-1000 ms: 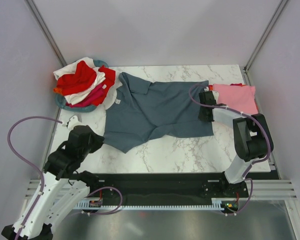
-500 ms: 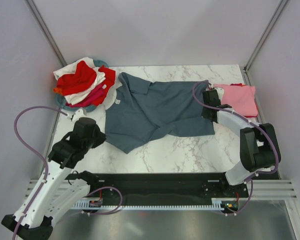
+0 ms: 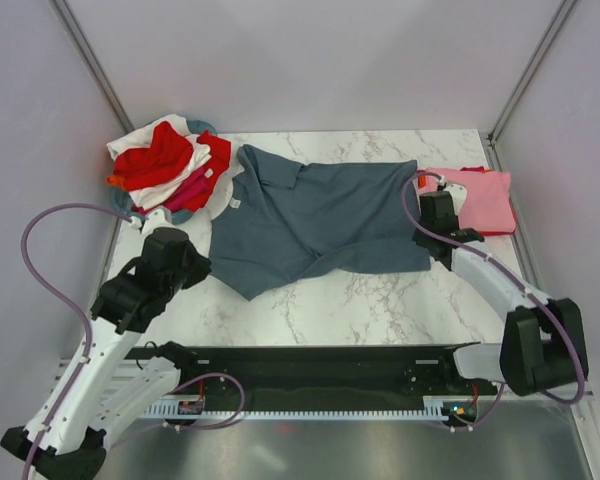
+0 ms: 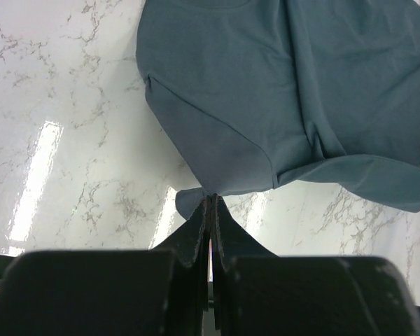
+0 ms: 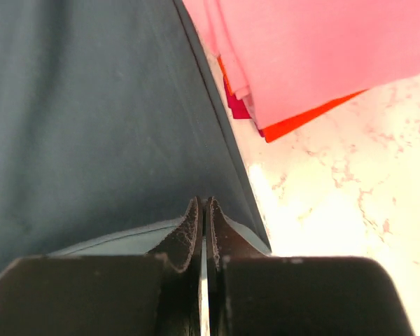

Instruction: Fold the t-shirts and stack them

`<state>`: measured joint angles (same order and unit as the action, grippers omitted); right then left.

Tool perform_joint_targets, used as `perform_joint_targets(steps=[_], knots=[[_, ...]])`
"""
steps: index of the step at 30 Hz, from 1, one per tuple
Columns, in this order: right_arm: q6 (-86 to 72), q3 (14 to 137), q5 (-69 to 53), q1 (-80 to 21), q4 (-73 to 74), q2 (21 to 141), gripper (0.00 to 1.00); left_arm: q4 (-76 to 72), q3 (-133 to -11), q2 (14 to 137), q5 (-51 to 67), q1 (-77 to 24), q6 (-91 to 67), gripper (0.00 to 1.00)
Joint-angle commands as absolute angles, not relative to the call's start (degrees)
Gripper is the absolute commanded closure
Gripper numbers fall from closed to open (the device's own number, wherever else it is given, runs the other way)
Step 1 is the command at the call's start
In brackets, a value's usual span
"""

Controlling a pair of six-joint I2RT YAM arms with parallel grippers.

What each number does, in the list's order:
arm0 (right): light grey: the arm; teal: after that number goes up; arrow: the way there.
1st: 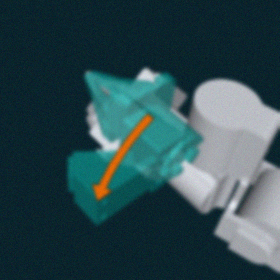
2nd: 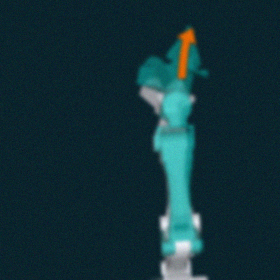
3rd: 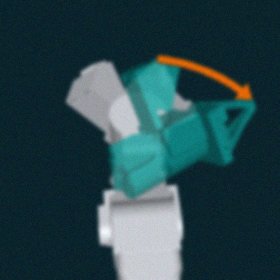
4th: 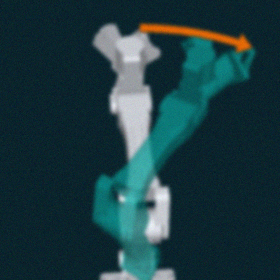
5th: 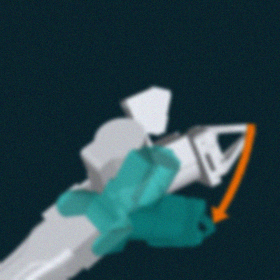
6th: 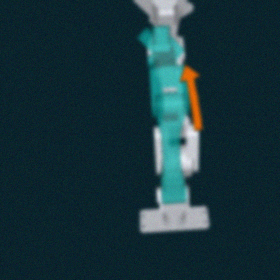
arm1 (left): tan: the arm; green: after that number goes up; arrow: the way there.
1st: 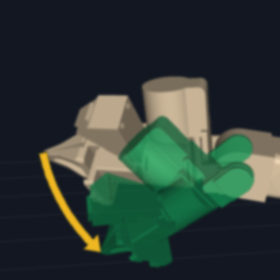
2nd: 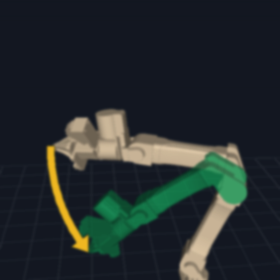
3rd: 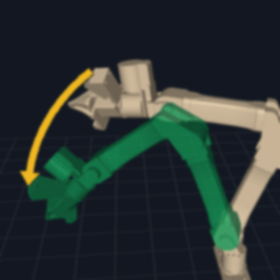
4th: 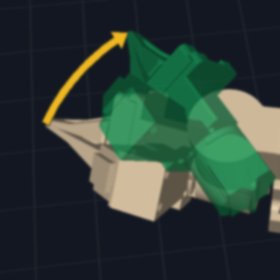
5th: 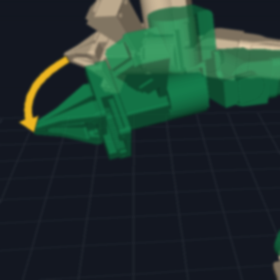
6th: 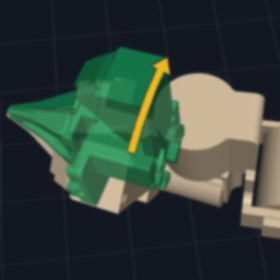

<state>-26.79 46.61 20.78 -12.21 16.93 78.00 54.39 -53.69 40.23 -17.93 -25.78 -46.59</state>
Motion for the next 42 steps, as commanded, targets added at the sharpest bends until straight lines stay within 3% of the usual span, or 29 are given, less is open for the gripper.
perform_joint_targets(steps=[1,9,17,20,24,33,37,42], knots=[[-28.7,45.6,21.3,-12.1,16.5,70.9,1.0,53.9,-56.1,43.6,-18.8,-25.5,-44.3,0.98],[-29.2,55.9,11.4,-12.0,16.1,73.4,1.0,46.0,-61.6,57.9,-14.6,-22.4,-44.0,0.98],[-29.3,77.8,8.6,-11.4,22.0,78.3,1.0,44.1,-85.1,74.0,-8.4,-12.8,-38.7,0.98],[-27.6,84.5,8.3,-11.4,22.6,75.2,1.0,45.4,-94.7,73.3,-7.3,-11.6,-36.0,0.98],[-26.8,83.2,9.1,-11.3,21.7,66.8,1.0,45.1,-102.4,65.4,-8.9,-11.6,-33.2,0.98],[-26.8,74.8,13.9,-11.3,16.8,39.2,1.0,35.1,-103.5,45.2,-9.5,-11.6,-29.2,0.98],[-25.8,80.4,15.8,-11.3,17.0,37.3,1.0,33.1,-110.6,46.8,-8.8,-11.6,-28.0,0.98],[-27.1,85.9,15.3,-11.3,19.9,41.9,1.0,34.5,-117.5,57.7,-6.7,-11.6,-28.6,0.98]])
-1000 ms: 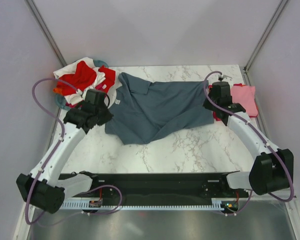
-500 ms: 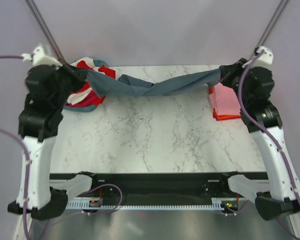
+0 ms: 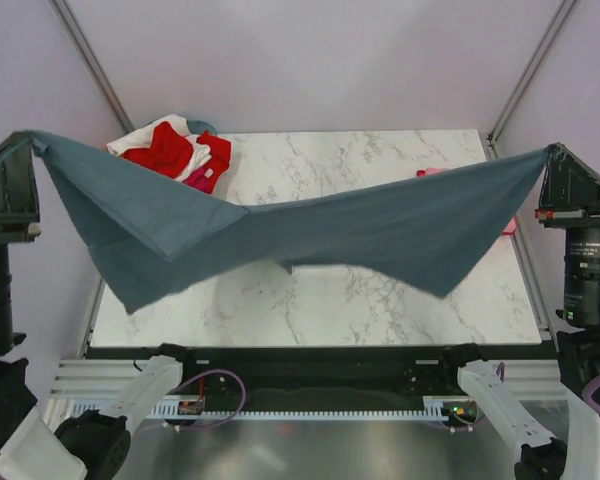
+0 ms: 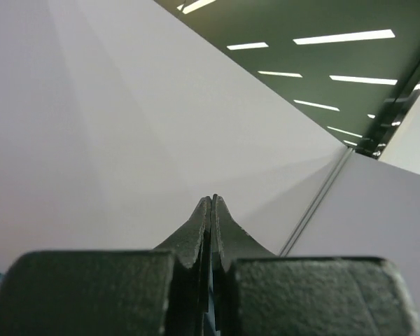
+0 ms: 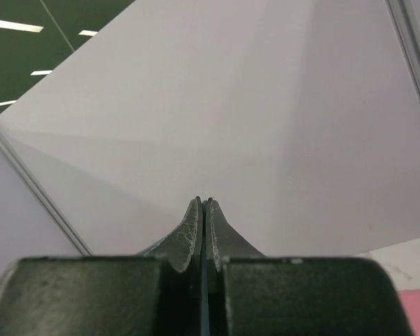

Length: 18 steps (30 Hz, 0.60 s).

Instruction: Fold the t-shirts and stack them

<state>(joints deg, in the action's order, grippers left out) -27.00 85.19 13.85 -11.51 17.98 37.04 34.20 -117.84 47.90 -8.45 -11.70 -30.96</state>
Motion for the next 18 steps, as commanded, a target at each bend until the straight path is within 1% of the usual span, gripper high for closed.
perform_joint_targets(steps=[1,5,6,9,10,11,13,14,15,16,17,18], knots=[[-27.6,85.6,15.7,-11.4,21.4,42.8,1.0,34.5,-116.7,59.0,-6.2,-11.6,-29.6,0.98],[-32.2,78.8,17.8,-11.3,23.1,47.2,1.0,34.5,-109.9,65.6,-4.7,-11.6,-31.8,0.98],[-32.9,77.4,17.9,-11.3,23.2,48.1,1.0,34.5,-107.7,68.9,-4.4,-11.6,-32.2,0.98],[-35.5,74.4,18.1,-11.3,23.2,53.5,1.0,34.3,-107.6,75.7,-2.4,-11.6,-33.2,0.98],[-36.0,74.3,17.7,-11.4,23.1,57.2,1.0,34.4,-108.4,80.8,-1.8,-11.5,-33.8,0.98],[-36.3,74.9,17.2,-11.3,23.0,59.3,1.0,34.3,-109.7,83.0,-0.3,-11.5,-34.2,0.98],[-36.0,77.0,14.9,-11.2,23.0,65.4,1.0,34.4,-115.9,90.5,1.8,-11.5,-34.8,0.98],[-35.9,80.1,14.1,-11.0,23.0,67.3,1.0,34.4,-118.9,93.1,3.0,-11.6,-35.0,0.98],[-35.6,82.2,13.4,-10.7,23.1,69.2,1.0,34.4,-125.9,95.3,4.5,-11.6,-35.0,0.98],[-35.1,84.4,12.6,-9.6,23.2,72.2,1.0,34.4,-129.8,97.3,5.0,-11.6,-34.9,0.98],[-34.9,89.1,11.2,-8.6,23.2,73.6,1.0,33.6,-133.9,101.6,5.3,-11.6,-34.0,0.98],[-34.9,91.5,10.6,-7.6,23.3,74.9,1.0,33.0,-141.6,103.5,4.7,-11.7,-33.1,0.98]])
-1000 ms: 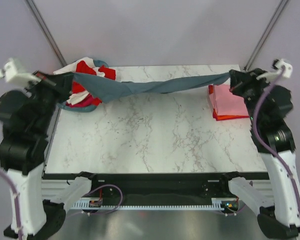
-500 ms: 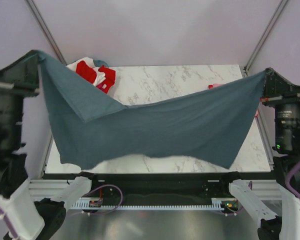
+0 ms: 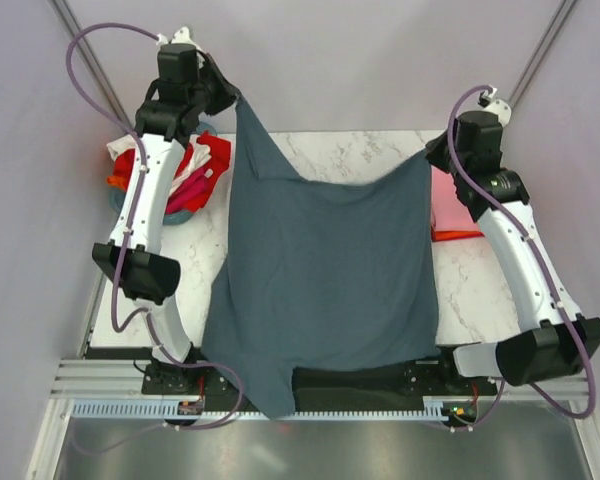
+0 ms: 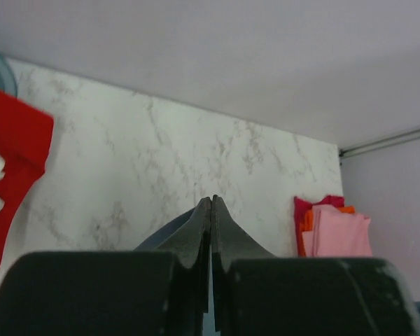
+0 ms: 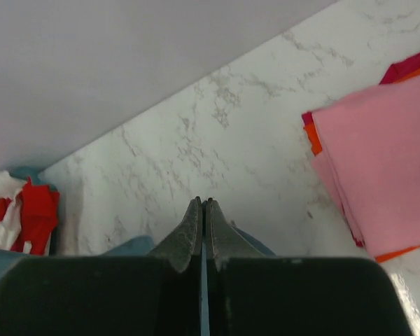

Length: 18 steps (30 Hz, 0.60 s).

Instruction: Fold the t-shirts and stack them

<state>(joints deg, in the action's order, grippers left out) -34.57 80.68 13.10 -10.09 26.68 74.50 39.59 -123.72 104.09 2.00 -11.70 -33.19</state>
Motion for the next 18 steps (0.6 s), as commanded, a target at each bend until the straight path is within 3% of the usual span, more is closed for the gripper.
perform_joint_targets(steps=[1,4,9,13,18], knots=[[-35.3,93.8,9.9,-5.5,23.5,77.0,1.0,32.2,-144.7,105.3,4.4,-11.6,-32.2,0.98],[-36.6,102.3,6.9,-2.2,23.5,80.8,1.0,24.1,-147.4,105.9,3.3,-11.4,-30.3,0.98],[-39.5,108.9,1.4,-0.4,23.2,85.3,1.0,8.7,-136.0,98.5,1.7,-10.2,-29.1,0.98],[-40.5,103.7,0.6,-0.3,21.7,86.7,1.0,8.3,-132.7,97.1,1.1,-9.9,-25.8,0.98],[-41.4,90.7,-1.9,-0.2,16.5,86.7,1.0,7.5,-117.5,92.7,0.2,-9.8,-23.5,0.98]])
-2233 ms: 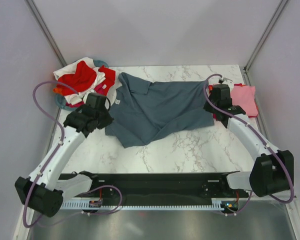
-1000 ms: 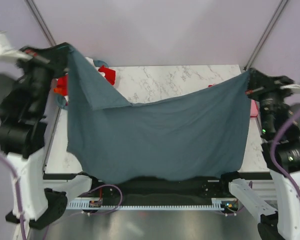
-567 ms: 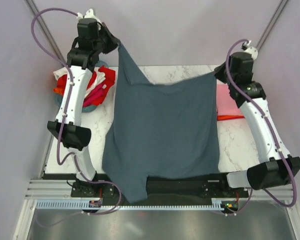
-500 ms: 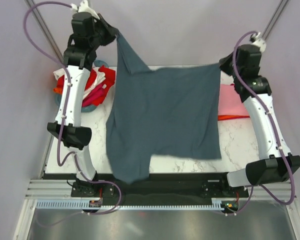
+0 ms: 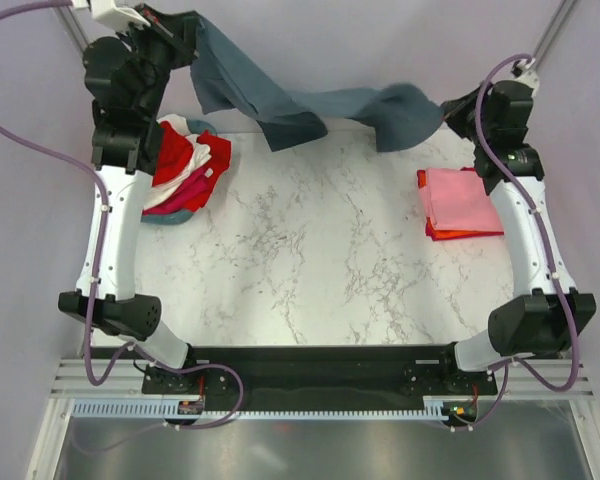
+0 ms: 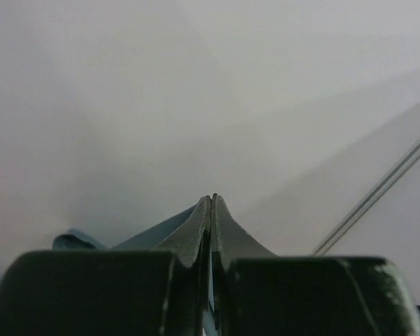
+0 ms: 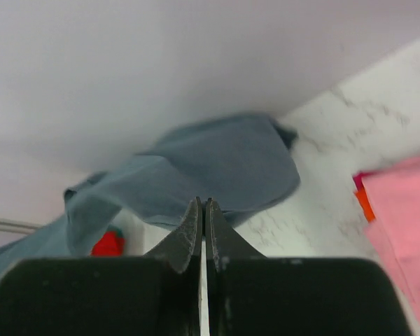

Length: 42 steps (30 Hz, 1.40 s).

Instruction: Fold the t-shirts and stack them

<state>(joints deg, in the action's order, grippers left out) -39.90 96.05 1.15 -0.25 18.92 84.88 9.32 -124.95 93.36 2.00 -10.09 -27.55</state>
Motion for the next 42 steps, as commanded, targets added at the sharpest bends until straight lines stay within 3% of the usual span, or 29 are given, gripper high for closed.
perform_joint_targets(steps=[1,9,20,30,42], knots=[[-41.5,89.2,-2.5,-0.2,15.5,87.4,1.0,5.7,-114.0,89.7,0.2,-9.8,-23.5,0.98],[-38.6,76.0,-7.0,-0.3,15.1,87.5,1.0,5.3,-81.1,70.9,-2.5,-9.9,-28.4,0.98],[-35.7,46.4,-5.4,1.4,15.2,71.9,1.0,9.6,-42.7,41.2,5.5,-10.0,-37.3,0.98],[-36.4,35.9,-0.4,1.4,19.5,58.0,1.0,24.2,-38.0,28.8,0.1,-9.9,-39.8,0.98],[-34.2,32.3,0.2,1.4,20.2,57.6,1.0,32.5,-38.3,27.0,-6.4,-10.0,-43.7,0.98]])
